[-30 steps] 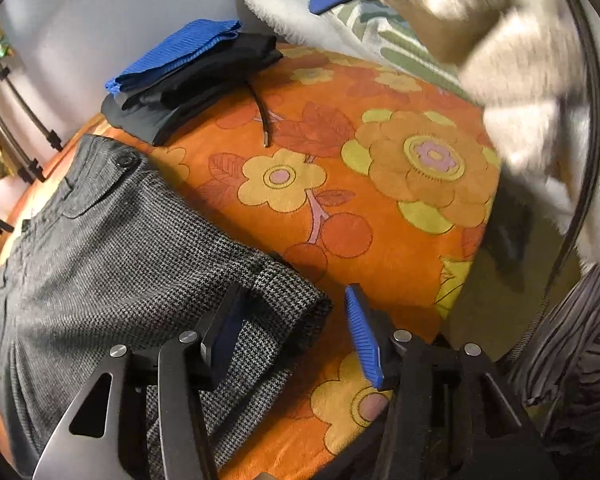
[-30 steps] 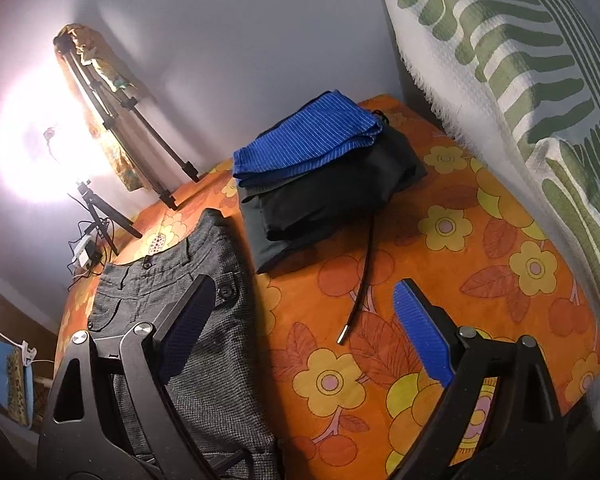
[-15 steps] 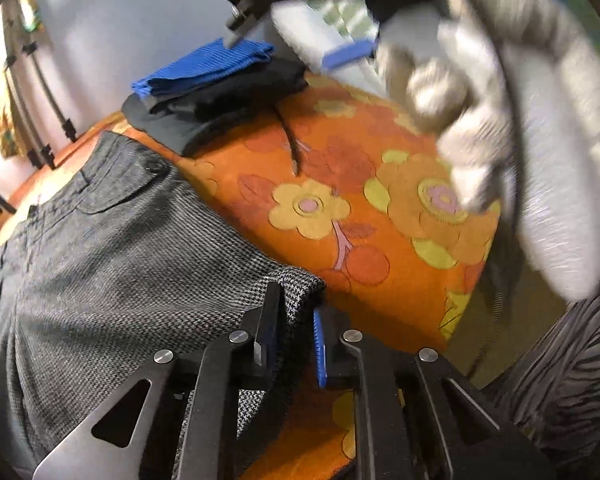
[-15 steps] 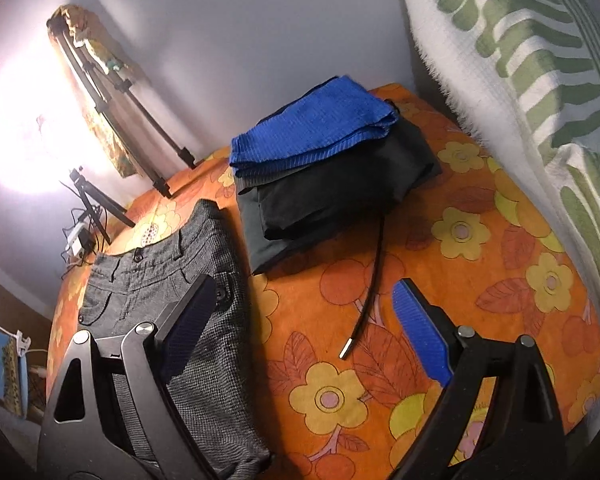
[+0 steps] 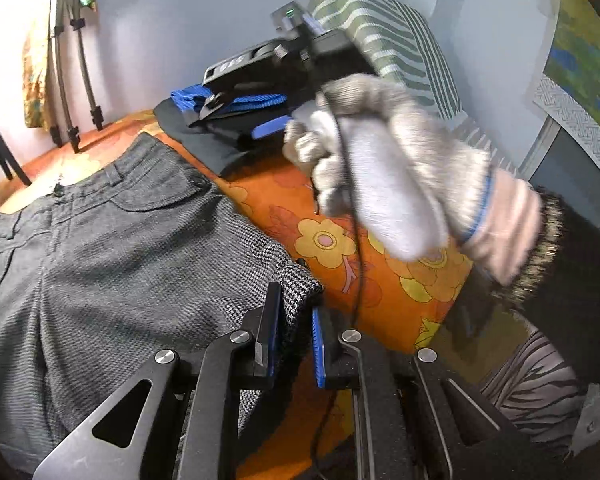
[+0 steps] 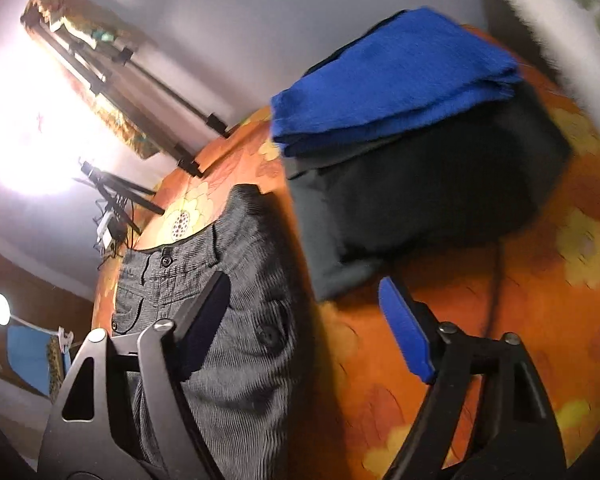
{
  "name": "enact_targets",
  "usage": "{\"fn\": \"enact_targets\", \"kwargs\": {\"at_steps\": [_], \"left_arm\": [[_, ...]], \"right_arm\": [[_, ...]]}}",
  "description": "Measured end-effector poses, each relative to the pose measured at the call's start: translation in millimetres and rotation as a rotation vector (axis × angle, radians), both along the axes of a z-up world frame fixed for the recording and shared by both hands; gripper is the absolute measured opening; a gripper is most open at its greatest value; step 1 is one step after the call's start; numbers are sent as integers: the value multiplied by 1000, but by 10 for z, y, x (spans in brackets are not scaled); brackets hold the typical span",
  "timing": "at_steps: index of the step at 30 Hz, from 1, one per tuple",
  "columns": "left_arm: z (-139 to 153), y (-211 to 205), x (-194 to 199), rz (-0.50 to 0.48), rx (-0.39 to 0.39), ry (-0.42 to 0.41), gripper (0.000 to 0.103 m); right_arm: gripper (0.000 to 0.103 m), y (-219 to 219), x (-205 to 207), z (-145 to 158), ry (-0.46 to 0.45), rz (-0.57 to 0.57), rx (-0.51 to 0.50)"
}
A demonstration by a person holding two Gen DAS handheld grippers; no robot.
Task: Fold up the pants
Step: 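Grasp the same side edge with the right tool while the left tool holds it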
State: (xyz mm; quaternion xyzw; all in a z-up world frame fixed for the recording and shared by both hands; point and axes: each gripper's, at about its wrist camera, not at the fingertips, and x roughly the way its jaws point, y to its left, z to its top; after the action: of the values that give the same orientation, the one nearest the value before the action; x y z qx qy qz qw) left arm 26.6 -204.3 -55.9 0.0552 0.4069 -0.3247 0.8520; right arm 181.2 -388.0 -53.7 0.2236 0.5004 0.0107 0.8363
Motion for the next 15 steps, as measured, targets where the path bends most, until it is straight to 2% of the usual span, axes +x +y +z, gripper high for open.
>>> {"fn": "enact_targets", "kwargs": {"at_steps": [6,10,11,13,15], "left_arm": [[103,221,65,50,-15,-14,12],[112,355,59,73,-22,-19,12],[112,381,61,75,-26,-19,12],[106,432,88,75,-40,-15,12],[102,464,102,74,-51,-14,12]], "right_arm": [[74,207,424,-222,22,49,-30],[74,363,459,-194,9,57,-100],[74,380,440,-178,10,50,-105],[65,435,396,-123,-3,65,-83],[65,490,433,-97,-11,84,-75]]}}
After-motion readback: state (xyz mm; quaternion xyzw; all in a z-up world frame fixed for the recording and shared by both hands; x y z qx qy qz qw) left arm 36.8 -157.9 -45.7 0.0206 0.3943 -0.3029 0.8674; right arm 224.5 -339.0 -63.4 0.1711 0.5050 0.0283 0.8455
